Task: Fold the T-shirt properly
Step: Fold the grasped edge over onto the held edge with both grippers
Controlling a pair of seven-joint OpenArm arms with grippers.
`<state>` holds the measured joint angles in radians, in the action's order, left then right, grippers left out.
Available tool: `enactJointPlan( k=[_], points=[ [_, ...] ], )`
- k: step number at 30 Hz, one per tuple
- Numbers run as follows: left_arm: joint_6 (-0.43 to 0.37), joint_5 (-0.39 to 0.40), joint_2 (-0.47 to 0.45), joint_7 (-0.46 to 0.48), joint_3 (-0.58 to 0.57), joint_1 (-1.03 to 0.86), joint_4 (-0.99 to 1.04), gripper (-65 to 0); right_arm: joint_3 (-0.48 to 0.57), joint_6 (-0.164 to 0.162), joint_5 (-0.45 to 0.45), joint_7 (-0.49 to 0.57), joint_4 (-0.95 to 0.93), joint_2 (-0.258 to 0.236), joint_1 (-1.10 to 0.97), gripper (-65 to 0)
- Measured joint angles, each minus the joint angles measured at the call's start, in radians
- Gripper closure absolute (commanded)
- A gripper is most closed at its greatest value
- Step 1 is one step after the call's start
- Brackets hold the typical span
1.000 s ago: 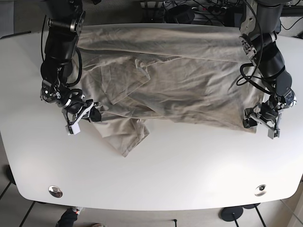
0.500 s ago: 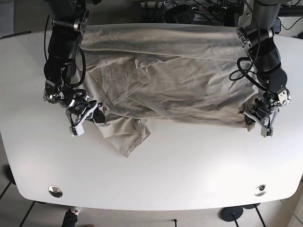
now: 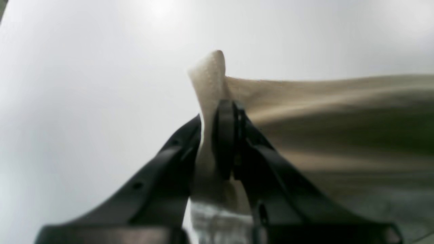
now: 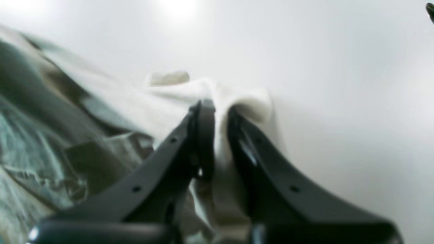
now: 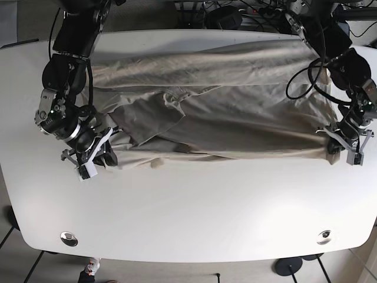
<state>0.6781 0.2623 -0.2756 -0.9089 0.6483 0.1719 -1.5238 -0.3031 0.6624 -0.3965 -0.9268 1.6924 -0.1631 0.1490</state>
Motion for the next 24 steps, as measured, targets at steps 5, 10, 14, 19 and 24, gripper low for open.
enactJointPlan(
  k=[5, 10, 14, 19, 24],
  points=[
    [-0.003, 0.095, 0.001, -0.004, 0.003, -0.155, -0.149, 0.0, -0.141, 0.004, -0.006, -0.09, 0.124, 0.055, -0.099, -1.9],
    [0.0, 0.14, 0.003, -0.005, 0.043, -0.312, -0.242, 0.0, -0.169, 0.015, -0.01, -0.107, 0.181, 0.06, -0.198, -1.9],
    [0.0, 0.167, 0.004, -0.003, 0.063, -0.387, -0.252, 0.0, -0.201, 0.015, -0.01, -0.107, 0.181, 0.063, -0.26, -1.9],
    [0.0, 0.159, 0.003, 0.0, 0.072, -0.452, -0.252, 0.0, -0.206, 0.015, -0.012, -0.106, 0.19, 0.065, -0.341, -2.2],
    [0.0, 0.158, 0.0, -0.001, 0.066, -0.505, -0.252, -7.4, -0.21, 0.014, -0.01, -0.105, 0.191, 0.082, -0.389, -20.9]
  ],
)
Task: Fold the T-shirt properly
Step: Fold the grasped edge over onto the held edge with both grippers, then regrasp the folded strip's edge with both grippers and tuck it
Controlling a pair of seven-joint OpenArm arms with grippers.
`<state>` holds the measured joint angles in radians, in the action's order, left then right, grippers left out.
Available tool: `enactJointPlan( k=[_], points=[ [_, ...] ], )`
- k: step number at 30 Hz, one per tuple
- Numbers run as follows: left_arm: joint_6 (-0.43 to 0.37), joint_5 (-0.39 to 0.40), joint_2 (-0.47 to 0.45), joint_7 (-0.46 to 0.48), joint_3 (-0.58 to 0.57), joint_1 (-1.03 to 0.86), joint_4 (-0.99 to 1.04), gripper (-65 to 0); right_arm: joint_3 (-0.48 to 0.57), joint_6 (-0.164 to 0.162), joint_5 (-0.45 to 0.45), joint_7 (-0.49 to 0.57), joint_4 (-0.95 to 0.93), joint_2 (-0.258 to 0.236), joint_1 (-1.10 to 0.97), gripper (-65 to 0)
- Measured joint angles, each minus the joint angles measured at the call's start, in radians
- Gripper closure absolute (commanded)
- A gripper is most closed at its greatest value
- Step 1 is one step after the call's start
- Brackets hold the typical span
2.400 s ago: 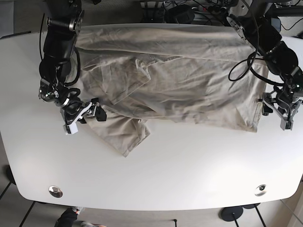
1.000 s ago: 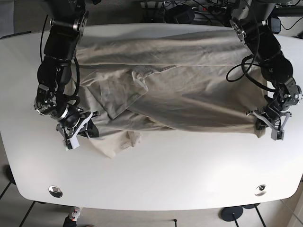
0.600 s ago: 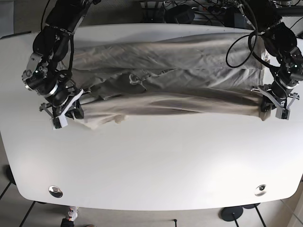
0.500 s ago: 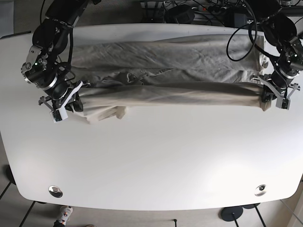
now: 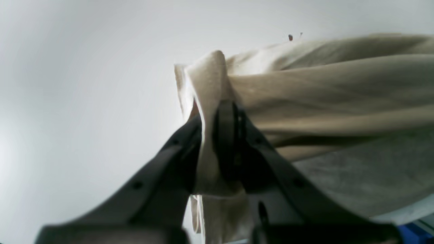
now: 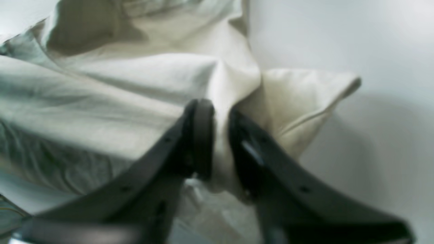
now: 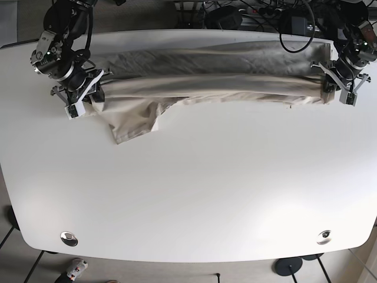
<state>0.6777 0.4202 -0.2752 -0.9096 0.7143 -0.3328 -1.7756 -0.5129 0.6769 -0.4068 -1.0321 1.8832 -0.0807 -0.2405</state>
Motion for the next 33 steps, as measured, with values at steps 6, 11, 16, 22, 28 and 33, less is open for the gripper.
enactJointPlan(
  k=[6, 11, 16, 22, 28, 33],
  points=[
    [-0.005, 0.001, 0.001, 0.0, 0.001, -0.003, -0.006, -39.6, -0.073, 0.013, 0.009, -0.001, 0.048, 0.022, -0.023, -57.4],
    [-0.003, 0.09, -0.002, 0.012, -0.01, 0.003, -0.102, -37.2, -0.076, 0.023, 0.01, -0.006, 0.046, 0.047, 0.106, -59.0],
    [-0.003, 0.068, 0.003, -0.001, -0.166, -0.003, -0.101, -37.1, 0.04, 0.023, 0.077, 0.004, -0.21, 0.033, 0.281, -59.0],
    [-0.003, 0.053, 0.025, 0.005, -0.177, -0.085, -0.072, -37.1, 0.044, 0.019, 0.123, 0.177, -0.502, 0.019, 0.348, -59.0],
    [-0.004, 0.048, 0.017, 0.008, -0.098, -0.086, 0.096, -24.6, 0.042, 0.023, 0.174, 0.313, -0.592, 0.04, 0.361, -53.1],
    [-0.002, 0.075, -0.019, 0.029, -0.095, -0.073, 0.162, -24.6, 0.125, 0.021, 0.173, 0.321, -0.545, 0.087, 0.309, -25.7]
  ],
)
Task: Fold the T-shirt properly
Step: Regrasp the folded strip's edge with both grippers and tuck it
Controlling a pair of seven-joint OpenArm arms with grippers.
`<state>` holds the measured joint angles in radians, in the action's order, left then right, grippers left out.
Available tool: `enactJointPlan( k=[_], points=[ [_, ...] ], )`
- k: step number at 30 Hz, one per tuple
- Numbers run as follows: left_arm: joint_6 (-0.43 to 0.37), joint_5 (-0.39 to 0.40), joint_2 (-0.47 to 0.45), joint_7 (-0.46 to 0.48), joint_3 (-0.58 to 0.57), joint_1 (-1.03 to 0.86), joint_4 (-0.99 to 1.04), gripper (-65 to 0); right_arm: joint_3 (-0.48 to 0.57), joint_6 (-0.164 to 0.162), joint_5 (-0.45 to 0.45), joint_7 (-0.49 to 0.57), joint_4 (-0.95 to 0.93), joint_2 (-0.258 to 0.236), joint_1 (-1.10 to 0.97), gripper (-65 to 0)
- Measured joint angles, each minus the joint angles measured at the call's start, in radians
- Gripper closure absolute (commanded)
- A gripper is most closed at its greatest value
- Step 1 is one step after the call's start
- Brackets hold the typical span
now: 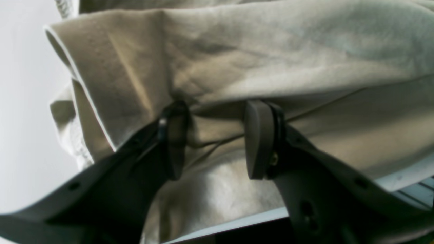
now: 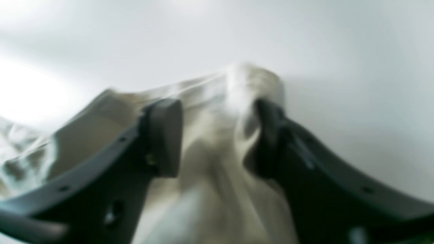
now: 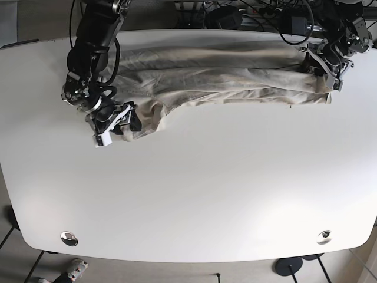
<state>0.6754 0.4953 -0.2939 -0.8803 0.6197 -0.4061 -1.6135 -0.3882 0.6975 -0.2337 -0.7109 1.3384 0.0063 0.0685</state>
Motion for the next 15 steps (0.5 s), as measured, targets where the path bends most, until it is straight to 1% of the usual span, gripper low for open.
enactJointPlan(
  k=[1, 2, 3, 4, 5, 7, 8, 10, 11, 13, 15],
  points=[
    [0.0, -0.001, 0.002, -0.003, 0.001, 0.006, 0.0, -24.6, 0.019, 0.003, 0.003, -0.021, 0.01, 0.009, -0.001, -20.3],
    [0.0, -0.005, 0.003, -0.003, 0.0, 0.01, 0.001, -24.6, 0.019, 0.003, 0.007, -0.033, 0.013, 0.016, 0.0, -16.5],
    [0.0, -0.004, 0.002, -0.004, -0.001, 0.014, 0.002, -24.6, 0.019, 0.002, 0.011, -0.034, 0.016, 0.016, -0.002, -12.2],
    [0.0, -0.004, 0.002, -0.005, -0.001, 0.016, 0.003, -24.6, 0.016, 0.002, 0.014, -0.039, 0.027, 0.015, -0.005, -5.2],
    [0.0, -0.005, 0.004, -0.005, -0.001, 0.015, 0.003, -24.6, 0.017, 0.002, 0.032, -0.069, 0.062, 0.015, -0.01, -1.4],
    [0.0, -0.005, 0.005, -0.003, -0.002, 0.015, 0.003, -24.6, 0.016, -0.002, 0.042, -0.08, 0.167, 0.012, -0.039, -1.9],
    [0.0, -0.005, 0.005, -0.003, -0.002, 0.015, 0.003, -24.6, 0.015, -0.002, 0.044, -0.126, 0.256, 0.014, -0.057, -1.9],
    [0.0, -0.005, 0.005, -0.002, -0.002, 0.015, 0.004, -24.6, 0.015, -0.001, 0.04, -0.195, 0.374, 0.021, -0.072, -1.9],
    [0.0, -0.005, 0.005, -0.002, -0.002, 0.015, 0.004, -24.6, 0.005, -0.001, 0.037, -0.245, 0.468, 0.035, -0.088, -1.9],
    [0.0, -0.004, 0.004, -0.002, -0.002, 0.015, 0.004, -24.6, -0.034, 0.0, 0.023, -0.303, 0.602, 0.069, -0.129, -1.9],
    [0.0, -0.005, 0.002, -0.002, -0.002, 0.016, 0.005, -24.6, -0.063, 0.0, 0.026, -0.379, 0.671, 0.094, -0.167, -1.9]
  ],
)
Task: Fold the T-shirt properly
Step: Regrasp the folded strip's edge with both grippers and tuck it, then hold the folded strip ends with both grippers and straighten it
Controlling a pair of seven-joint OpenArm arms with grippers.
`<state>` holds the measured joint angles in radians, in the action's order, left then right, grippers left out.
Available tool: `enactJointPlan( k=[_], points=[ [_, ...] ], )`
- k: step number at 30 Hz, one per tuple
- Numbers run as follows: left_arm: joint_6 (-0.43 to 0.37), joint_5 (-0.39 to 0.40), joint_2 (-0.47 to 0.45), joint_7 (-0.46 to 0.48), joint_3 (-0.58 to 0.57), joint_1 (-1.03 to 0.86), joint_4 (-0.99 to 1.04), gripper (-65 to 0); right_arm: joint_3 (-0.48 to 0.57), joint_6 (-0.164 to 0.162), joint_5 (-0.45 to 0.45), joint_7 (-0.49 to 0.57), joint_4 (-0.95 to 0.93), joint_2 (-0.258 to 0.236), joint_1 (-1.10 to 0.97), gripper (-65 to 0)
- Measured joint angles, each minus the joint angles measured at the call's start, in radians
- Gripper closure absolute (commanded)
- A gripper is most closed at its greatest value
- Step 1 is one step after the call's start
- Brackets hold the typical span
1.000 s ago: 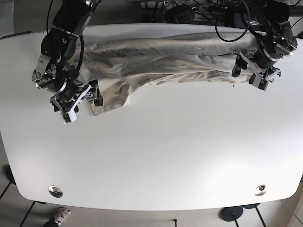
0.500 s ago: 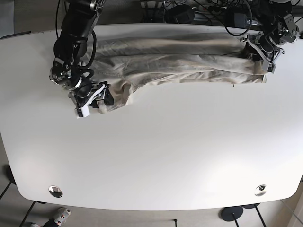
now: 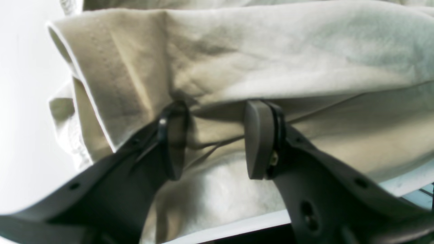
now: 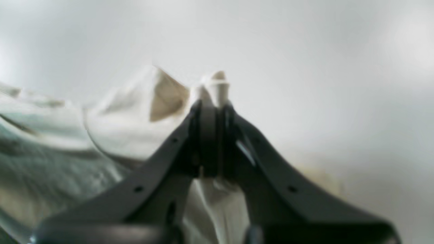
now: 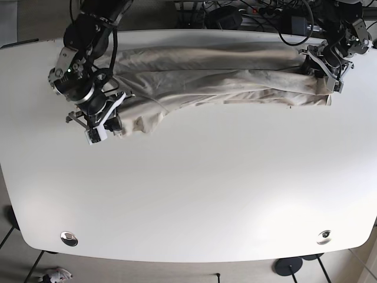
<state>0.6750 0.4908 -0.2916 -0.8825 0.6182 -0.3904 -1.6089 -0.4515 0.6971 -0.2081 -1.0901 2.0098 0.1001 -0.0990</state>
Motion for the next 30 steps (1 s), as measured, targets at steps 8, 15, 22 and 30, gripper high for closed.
enactJointPlan(
  k=[8, 15, 22, 30],
  points=[
    [0.019, 0.055, -0.037, 0.044, 0.004, 0.004, 0.111, -24.6, -0.216, 0.001, -0.134, -0.04, 0.003, 0.006, -0.134, -2.2],
    [0.033, 0.042, -0.039, 0.087, 0.004, 0.006, 0.122, -24.4, -0.269, 0.002, -0.158, -0.033, -0.017, -0.017, -0.185, -2.7],
    [0.024, -0.009, 0.005, 0.006, 0.071, 0.021, -0.043, -24.4, -0.391, -0.006, -0.252, -0.04, -0.008, -0.025, -0.205, -47.2],
    [0.023, -0.011, 0.1, -0.026, 0.117, 0.081, -0.188, -24.4, -0.221, -0.005, -0.485, -0.04, -0.008, -0.073, -0.208, -50.3]
  ],
)
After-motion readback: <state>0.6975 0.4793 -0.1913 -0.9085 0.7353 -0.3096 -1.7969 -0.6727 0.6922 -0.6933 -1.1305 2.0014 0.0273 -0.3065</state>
